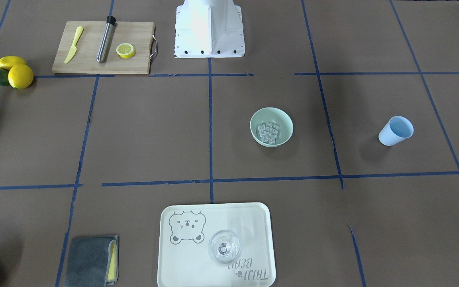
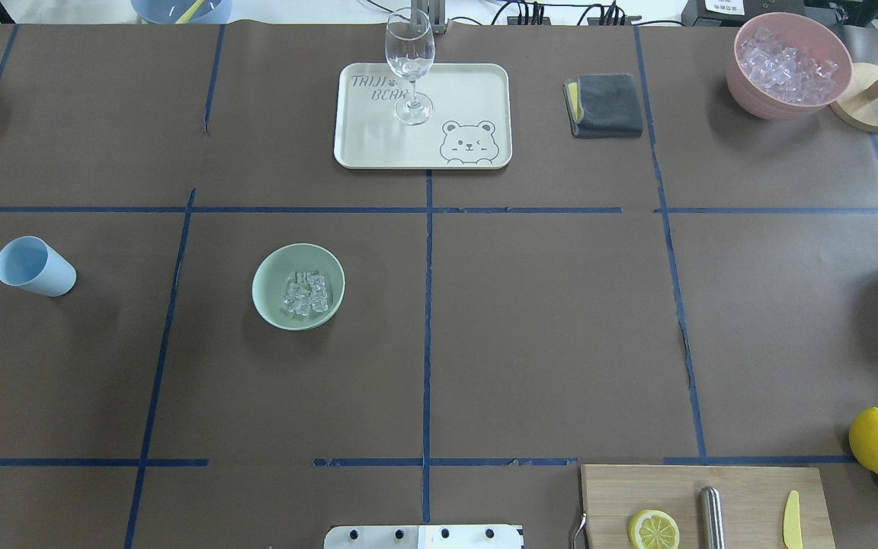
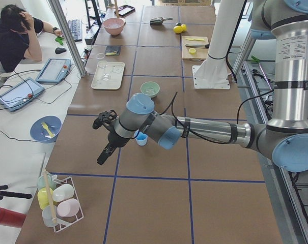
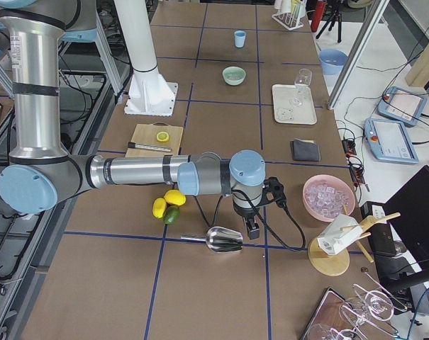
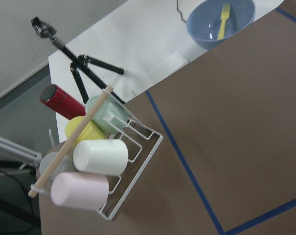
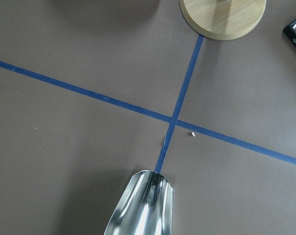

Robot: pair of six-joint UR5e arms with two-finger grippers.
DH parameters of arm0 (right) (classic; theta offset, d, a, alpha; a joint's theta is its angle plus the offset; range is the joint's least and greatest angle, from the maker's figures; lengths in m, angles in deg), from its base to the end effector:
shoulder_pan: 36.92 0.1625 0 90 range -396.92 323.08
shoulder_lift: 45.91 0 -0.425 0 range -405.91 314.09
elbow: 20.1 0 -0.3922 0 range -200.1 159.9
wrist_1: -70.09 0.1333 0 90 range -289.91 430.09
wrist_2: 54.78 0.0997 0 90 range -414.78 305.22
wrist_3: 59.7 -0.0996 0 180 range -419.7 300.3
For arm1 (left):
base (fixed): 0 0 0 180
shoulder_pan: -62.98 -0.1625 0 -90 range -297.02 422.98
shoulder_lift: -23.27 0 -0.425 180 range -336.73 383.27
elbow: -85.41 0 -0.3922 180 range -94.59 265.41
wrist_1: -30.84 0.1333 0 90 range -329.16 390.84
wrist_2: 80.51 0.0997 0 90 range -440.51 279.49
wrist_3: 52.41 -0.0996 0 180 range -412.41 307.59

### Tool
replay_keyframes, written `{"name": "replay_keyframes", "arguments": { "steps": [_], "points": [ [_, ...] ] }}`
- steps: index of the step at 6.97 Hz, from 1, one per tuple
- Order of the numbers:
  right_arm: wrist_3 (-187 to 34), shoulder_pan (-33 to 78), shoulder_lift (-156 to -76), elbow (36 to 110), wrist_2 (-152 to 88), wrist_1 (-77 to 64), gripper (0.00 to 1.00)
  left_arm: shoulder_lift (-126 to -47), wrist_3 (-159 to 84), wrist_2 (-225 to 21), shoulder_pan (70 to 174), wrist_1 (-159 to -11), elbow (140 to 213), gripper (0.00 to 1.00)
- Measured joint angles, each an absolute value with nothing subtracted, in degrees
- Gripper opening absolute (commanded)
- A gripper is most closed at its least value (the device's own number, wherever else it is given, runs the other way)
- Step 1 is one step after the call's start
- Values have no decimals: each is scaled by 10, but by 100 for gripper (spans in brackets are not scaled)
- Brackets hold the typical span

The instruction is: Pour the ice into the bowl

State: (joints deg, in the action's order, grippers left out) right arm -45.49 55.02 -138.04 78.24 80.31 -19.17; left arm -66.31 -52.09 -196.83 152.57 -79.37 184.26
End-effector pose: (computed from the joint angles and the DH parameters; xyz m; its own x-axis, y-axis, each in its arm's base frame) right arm 0.0790 -0.4792 0.6025 0.6951 -0.3034 0.6518 0.1413 0.9466 0.2899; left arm -0.0855 -0.5158 0.5606 0.8948 0.2140 -0.3918 -0.0013 0.8788 0.4771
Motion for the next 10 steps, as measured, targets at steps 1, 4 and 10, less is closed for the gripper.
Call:
{"name": "replay_keyframes", "arguments": {
  "steps": [1, 4, 10],
  "points": [
    [-460, 550, -1380, 791, 807, -191, 100, -691, -526, -1987, 1534, -685, 1833, 100],
    [-467, 533, -1379, 821, 862, -178, 100, -669, -533, -2113, 1546, -586, 1803, 100],
    [-921, 228, -1234, 900, 760, -66, 100, -645, -533, -2132, 1547, -580, 1826, 100]
  ]
}}
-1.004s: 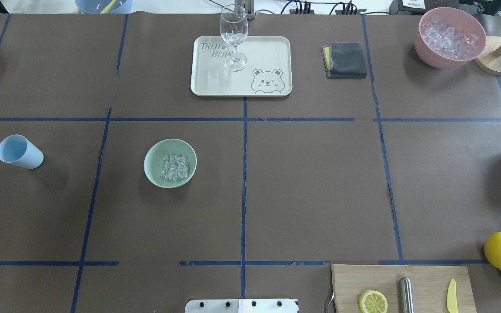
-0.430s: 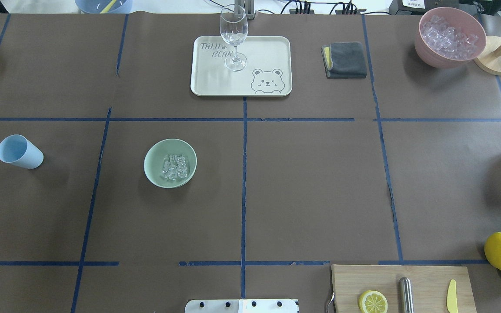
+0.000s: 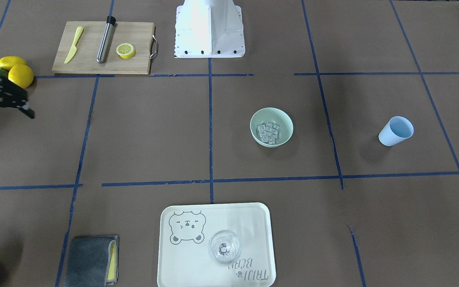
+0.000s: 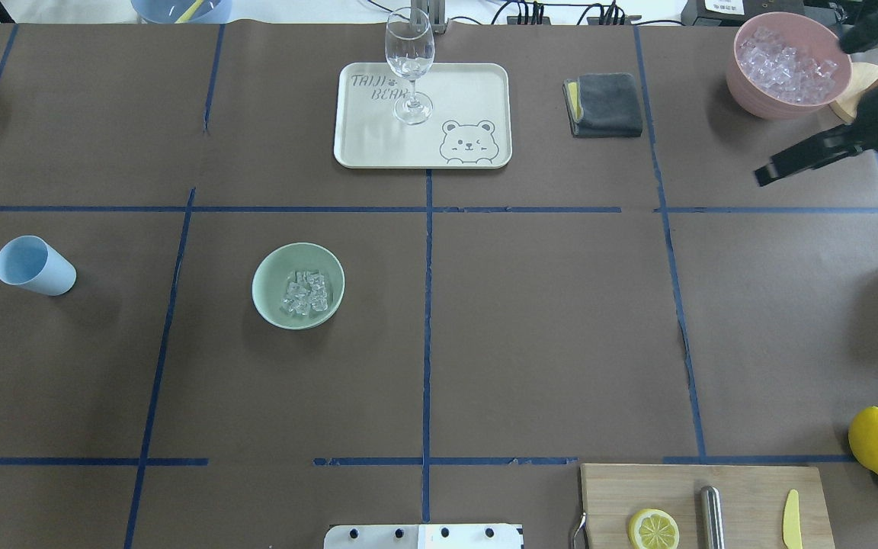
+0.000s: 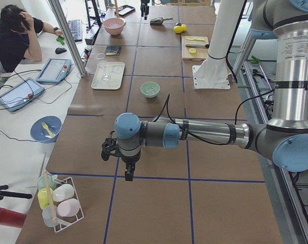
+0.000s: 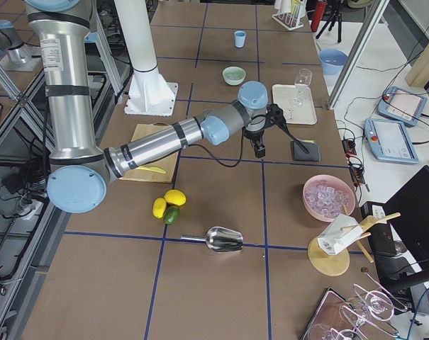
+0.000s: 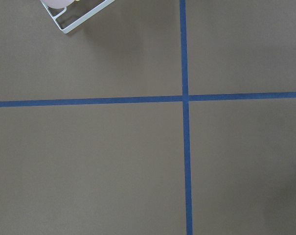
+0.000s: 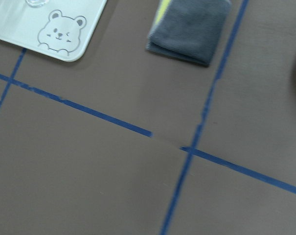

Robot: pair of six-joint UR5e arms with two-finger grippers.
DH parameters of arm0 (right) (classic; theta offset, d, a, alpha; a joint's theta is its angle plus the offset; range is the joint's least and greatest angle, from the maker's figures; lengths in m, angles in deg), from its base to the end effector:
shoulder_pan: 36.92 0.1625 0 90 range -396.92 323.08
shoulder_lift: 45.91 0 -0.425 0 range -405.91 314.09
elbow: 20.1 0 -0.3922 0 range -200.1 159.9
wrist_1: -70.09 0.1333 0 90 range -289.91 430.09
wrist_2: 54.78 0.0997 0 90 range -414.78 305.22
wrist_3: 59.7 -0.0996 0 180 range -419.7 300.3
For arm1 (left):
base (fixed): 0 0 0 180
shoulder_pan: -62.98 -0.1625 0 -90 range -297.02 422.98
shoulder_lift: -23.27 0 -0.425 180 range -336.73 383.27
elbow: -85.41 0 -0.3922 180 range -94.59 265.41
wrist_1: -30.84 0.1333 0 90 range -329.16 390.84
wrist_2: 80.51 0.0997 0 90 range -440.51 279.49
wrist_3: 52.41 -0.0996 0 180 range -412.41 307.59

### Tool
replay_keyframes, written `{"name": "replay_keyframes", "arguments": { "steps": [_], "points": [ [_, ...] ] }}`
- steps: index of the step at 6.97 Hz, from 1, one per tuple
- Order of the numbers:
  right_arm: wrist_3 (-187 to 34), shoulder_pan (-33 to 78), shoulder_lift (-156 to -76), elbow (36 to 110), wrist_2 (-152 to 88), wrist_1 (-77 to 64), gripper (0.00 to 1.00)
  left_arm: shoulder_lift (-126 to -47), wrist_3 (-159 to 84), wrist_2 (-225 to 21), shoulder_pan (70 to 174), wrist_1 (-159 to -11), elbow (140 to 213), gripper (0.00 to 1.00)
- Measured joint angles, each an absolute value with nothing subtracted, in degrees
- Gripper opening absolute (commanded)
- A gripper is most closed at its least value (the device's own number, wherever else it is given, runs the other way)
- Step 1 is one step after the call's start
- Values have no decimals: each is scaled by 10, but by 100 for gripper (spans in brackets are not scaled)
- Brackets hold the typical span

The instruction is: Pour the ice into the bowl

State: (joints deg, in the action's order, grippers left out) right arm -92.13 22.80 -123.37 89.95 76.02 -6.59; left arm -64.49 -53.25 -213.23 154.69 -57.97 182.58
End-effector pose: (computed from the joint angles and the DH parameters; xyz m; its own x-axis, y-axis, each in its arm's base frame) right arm -0.2165 -0.5061 0.3470 0.5402 -0.3420 0.7689 0.0725 0.9292 0.3624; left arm -0.0800 -0.4762 0.6200 0.7360 0.0369 -0.6759 0.0190 0.9970 0.0751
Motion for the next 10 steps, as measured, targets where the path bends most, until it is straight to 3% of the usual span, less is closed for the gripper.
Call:
{"name": "replay_keyframes", "arguments": {
  "steps": [2, 6, 8, 10],
  "points": [
    [-1104, 65, -1124, 873, 594, -69, 100, -646, -533, -2133, 1547, -583, 1827, 100],
    [-1289, -78, -839, 611, 467, -68, 98, -647, -533, -2134, 1546, -587, 1833, 100],
    [-1313, -113, -772, 526, 444, -66, 89, -647, -533, -2141, 1546, -587, 1835, 100],
    [-1315, -130, -753, 483, 423, -65, 17, -647, -533, -2149, 1546, -587, 1835, 100]
  ]
}}
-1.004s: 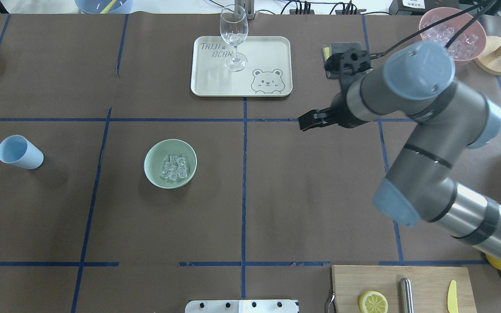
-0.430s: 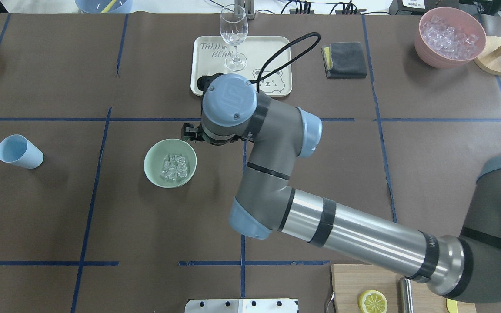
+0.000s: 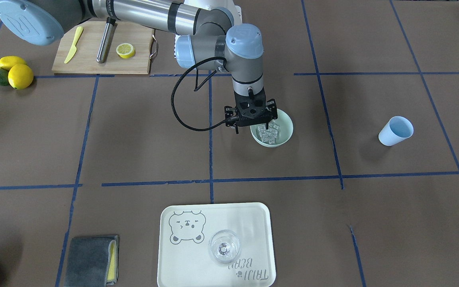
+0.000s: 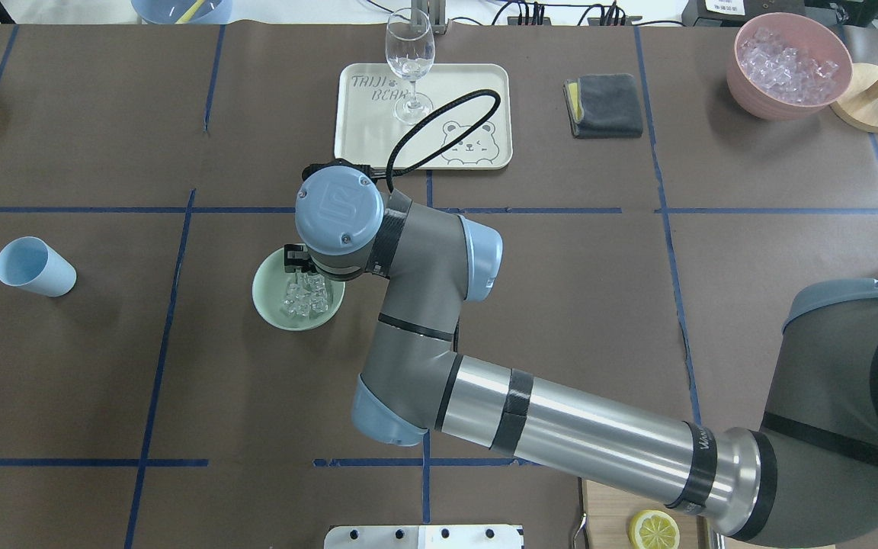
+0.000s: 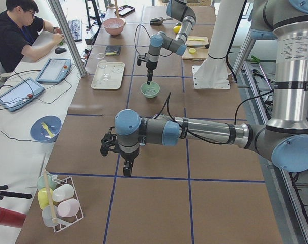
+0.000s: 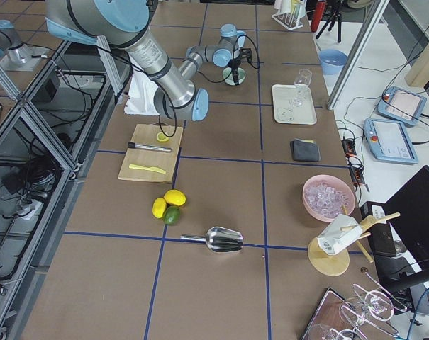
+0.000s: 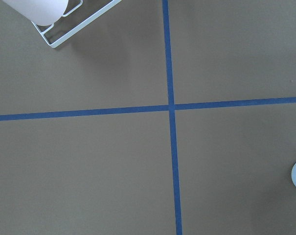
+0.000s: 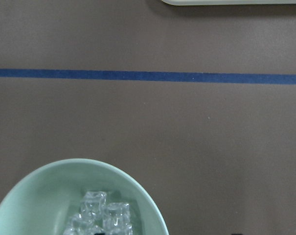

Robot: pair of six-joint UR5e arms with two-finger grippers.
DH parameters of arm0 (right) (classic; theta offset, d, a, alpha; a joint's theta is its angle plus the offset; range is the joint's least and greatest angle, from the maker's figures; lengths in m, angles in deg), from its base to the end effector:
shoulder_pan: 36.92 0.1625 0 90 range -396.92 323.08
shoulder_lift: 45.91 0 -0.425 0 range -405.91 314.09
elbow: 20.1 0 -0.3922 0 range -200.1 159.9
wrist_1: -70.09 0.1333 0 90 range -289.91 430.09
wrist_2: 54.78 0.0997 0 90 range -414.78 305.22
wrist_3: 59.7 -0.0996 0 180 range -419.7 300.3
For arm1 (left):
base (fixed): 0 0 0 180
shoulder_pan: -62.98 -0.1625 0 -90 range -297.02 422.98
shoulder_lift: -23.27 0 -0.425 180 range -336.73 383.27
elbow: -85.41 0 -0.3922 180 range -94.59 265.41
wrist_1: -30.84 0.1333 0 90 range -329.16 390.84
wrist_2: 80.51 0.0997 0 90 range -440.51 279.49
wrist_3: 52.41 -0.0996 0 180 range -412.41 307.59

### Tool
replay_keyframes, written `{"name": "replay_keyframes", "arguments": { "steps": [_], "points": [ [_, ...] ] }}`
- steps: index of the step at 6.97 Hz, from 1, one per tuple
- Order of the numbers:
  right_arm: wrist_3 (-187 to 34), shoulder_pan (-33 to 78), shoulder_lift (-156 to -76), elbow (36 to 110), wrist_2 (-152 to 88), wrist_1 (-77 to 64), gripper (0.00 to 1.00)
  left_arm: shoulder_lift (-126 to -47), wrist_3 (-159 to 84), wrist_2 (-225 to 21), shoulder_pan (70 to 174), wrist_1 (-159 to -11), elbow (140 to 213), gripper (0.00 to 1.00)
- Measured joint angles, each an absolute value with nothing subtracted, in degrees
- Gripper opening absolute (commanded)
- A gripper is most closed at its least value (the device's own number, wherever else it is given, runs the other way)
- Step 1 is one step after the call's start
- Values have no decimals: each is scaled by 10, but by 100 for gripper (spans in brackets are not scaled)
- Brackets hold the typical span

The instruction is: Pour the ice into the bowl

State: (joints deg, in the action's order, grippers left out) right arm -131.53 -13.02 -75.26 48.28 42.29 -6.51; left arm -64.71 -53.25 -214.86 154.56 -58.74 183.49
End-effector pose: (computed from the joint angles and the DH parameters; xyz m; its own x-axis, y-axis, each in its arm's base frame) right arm -0.6954 -0.4405 0.1051 0.6272 -0.0605 0.7765 -0.1234 0.9766 0.1759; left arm -0.0769 -0.4793 0.6069 0.7170 0.0635 -0.6941 0.0169 0.9940 0.1085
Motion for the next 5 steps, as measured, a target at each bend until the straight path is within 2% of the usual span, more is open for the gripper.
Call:
{"name": "replay_keyframes", "arguments": {
  "steps": [1, 5],
  "points": [
    [-1316, -133, -749, 471, 419, -65, 0, -647, -532, -2149, 1546, -588, 1835, 100],
    [-1327, -134, -746, 469, 421, -65, 0, -648, -532, -2150, 1545, -589, 1835, 100]
  ]
}}
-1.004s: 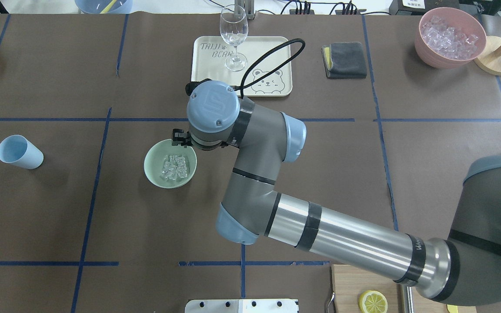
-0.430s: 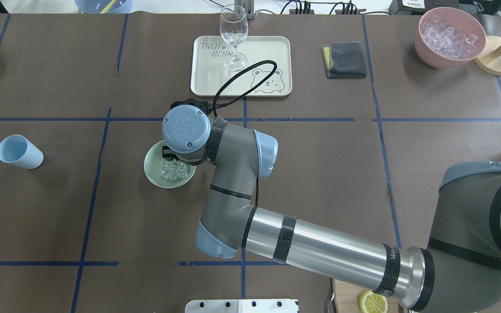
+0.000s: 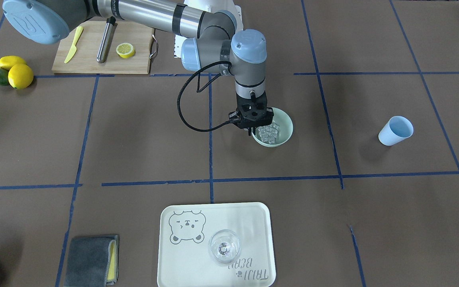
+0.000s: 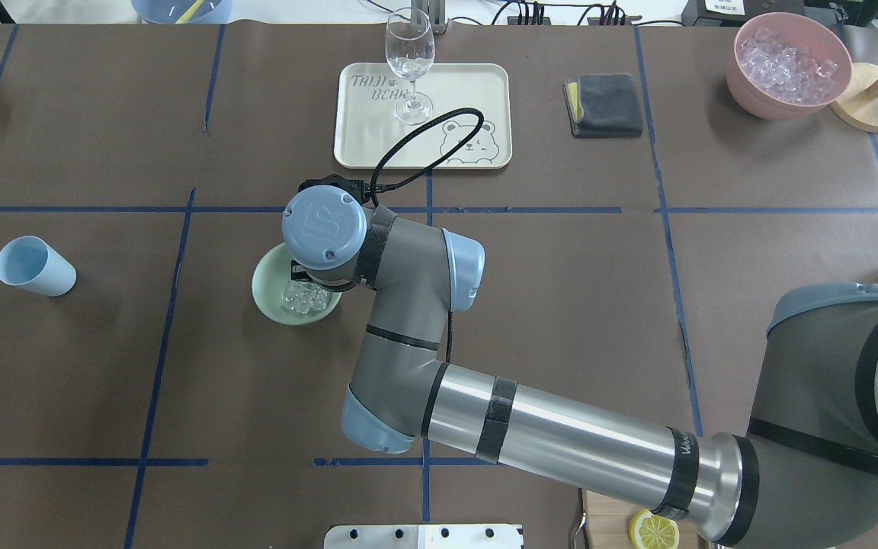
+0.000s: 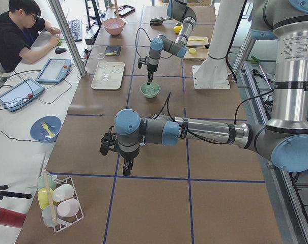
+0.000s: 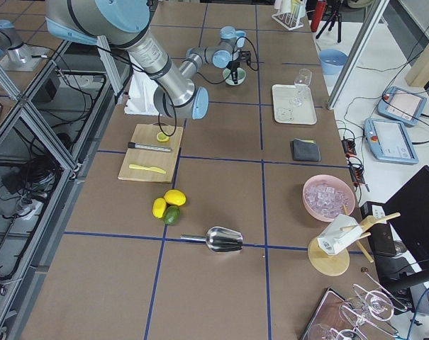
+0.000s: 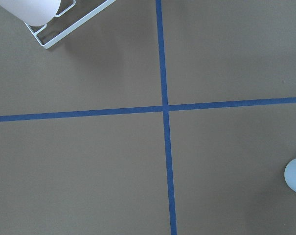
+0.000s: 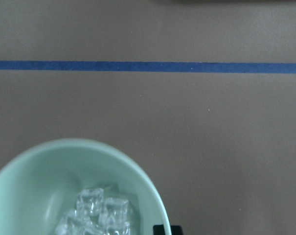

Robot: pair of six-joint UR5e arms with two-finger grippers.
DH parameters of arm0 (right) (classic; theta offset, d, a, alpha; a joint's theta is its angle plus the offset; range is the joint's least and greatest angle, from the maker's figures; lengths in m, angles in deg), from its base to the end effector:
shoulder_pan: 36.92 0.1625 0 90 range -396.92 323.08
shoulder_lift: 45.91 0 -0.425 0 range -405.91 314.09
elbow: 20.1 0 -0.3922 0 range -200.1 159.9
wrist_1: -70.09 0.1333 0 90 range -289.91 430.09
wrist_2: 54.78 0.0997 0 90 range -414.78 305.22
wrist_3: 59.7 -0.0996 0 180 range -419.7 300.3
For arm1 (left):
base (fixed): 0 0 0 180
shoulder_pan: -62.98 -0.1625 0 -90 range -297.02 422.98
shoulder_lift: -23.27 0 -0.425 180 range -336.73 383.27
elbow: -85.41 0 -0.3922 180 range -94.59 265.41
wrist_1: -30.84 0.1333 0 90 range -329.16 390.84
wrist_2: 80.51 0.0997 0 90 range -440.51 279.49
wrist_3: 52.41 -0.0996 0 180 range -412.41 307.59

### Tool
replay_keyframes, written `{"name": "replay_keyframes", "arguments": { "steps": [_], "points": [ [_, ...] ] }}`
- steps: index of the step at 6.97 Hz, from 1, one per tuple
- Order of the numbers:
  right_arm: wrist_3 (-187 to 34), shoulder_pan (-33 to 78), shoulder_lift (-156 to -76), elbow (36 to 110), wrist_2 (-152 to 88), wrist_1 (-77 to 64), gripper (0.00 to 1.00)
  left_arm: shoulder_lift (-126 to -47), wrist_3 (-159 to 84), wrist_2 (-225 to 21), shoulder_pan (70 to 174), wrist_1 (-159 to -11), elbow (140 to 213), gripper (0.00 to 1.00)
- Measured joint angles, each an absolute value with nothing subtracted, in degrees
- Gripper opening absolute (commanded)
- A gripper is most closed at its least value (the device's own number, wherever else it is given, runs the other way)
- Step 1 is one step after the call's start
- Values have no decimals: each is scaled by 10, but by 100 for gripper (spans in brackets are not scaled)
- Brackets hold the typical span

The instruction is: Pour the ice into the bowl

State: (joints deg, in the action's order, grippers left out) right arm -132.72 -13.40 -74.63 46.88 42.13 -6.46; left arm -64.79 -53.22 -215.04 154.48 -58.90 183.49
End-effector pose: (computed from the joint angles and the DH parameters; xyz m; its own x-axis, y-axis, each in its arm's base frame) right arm -0.7035 -0.4385 0.1069 0.6338 -0.0403 0.7724 -0.1302 0.9788 0.1579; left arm -0.0760 -0.4802 0.6057 0.7148 0.0672 -0.6961 0.0159 0.9935 0.1123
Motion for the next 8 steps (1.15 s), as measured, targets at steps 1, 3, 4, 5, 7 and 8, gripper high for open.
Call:
{"name": "replay_keyframes", "arguments": {
  "steps": [1, 3, 4, 5, 7, 8],
  "points": [
    [-1331, -130, -747, 479, 424, -66, 0, -648, -533, -2150, 1545, -589, 1835, 100],
    [-1328, -97, -757, 513, 469, -68, 0, -648, -549, -2151, 1544, -589, 1836, 100],
    [-1318, -70, -777, 547, 505, -69, 0, -647, -580, -2151, 1543, -587, 1836, 100],
    [-1293, -37, -817, 597, 543, -69, 0, -646, -604, -2151, 1543, -585, 1836, 100],
    [-1211, 44, -929, 707, 625, -68, 0, -643, -617, -2151, 1543, -581, 1836, 100],
    [-1154, 93, -990, 746, 677, -66, 0, -642, -618, -2151, 1543, -581, 1836, 100]
  ]
}}
